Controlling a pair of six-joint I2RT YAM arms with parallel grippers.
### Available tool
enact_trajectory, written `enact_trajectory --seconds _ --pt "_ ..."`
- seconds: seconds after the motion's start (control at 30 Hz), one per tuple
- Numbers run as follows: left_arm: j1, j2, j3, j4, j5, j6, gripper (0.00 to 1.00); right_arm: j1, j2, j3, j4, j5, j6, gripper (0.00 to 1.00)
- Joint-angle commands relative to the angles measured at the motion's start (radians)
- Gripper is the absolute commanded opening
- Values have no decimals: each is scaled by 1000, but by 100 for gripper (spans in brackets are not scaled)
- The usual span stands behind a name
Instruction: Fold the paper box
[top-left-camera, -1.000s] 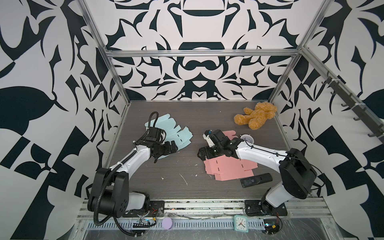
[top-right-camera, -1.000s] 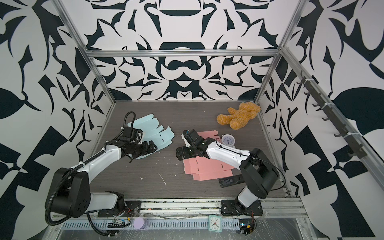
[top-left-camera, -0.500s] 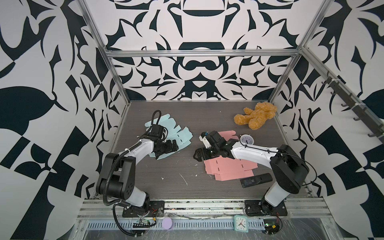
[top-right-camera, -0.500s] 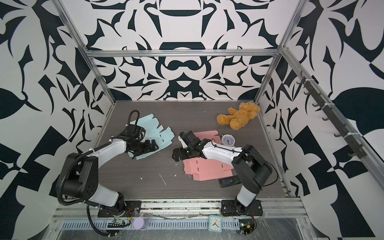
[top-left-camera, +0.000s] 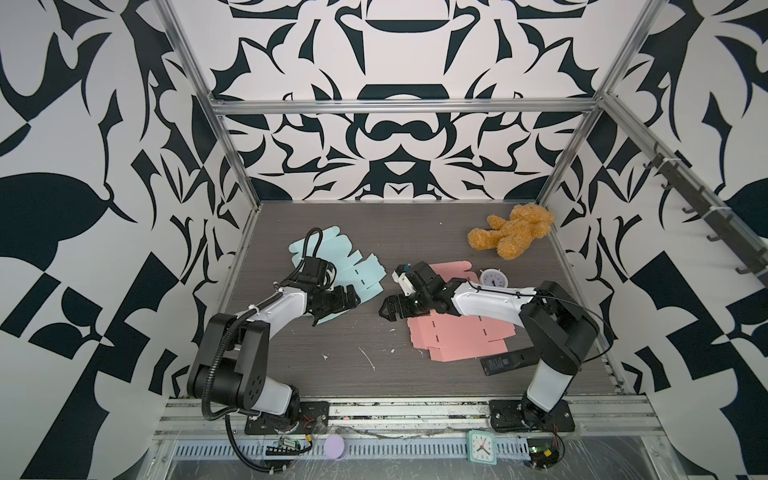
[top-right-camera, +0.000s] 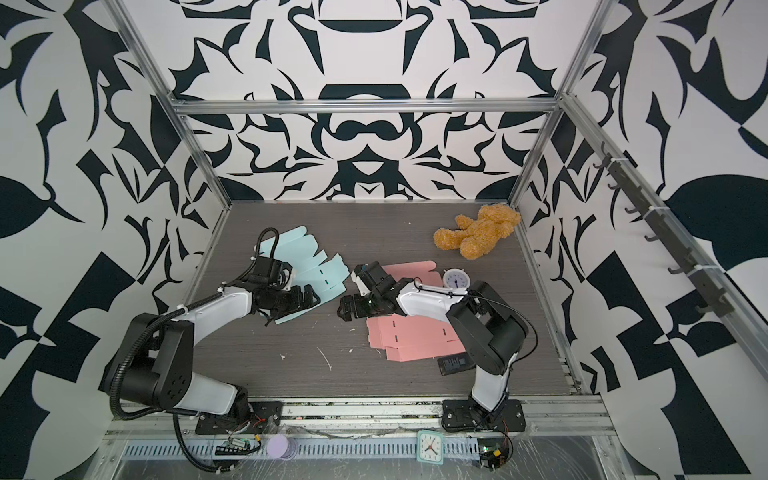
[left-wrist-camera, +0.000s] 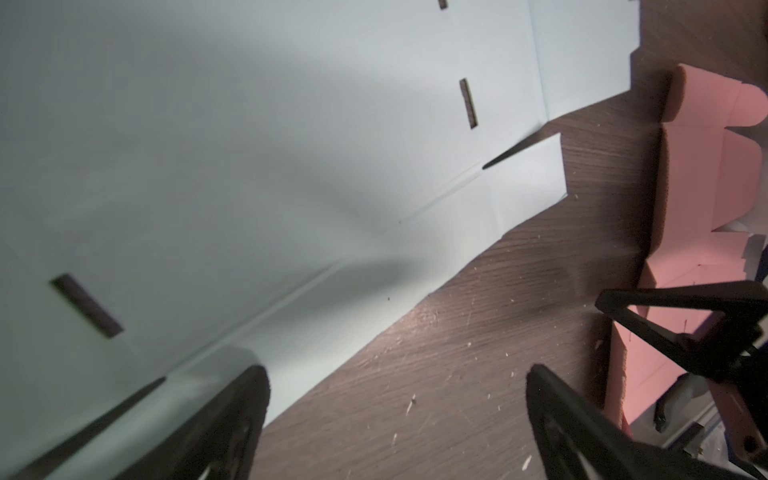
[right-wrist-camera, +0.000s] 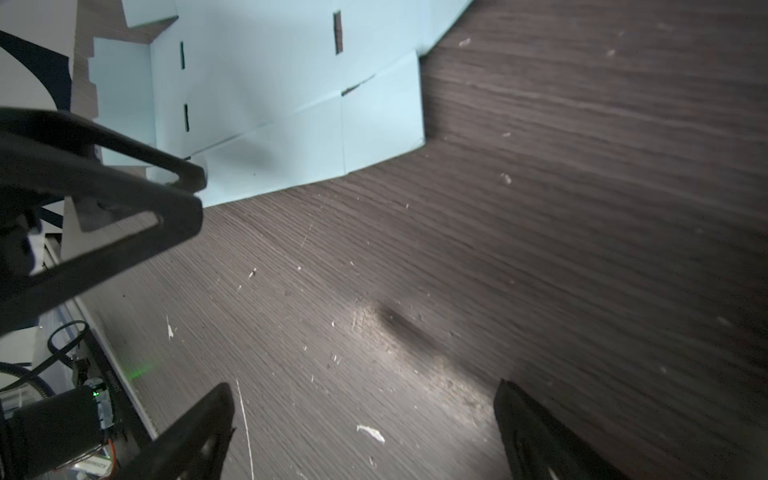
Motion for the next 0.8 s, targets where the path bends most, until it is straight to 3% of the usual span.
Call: enact_trajectory --seconds 0.0,0.23,0.53,0.7,0.77 --pt "-48 -29 -30 -36 3 -45 99 5 -16 19 46 -14 13 100" --pt "-34 -113 61 -138 -64 -11 99 4 -30 24 24 15 -14 100" --pt "154 -110 193 -255 -106 2 98 5 -83 10 3 47 -59 100" --pt "248 -134 200 -313 -276 -39 96 7 -103 5 -2 39 -82 100" --pt "303 -131 189 -326 -278 -44 95 7 -108 3 -7 33 -93 100"
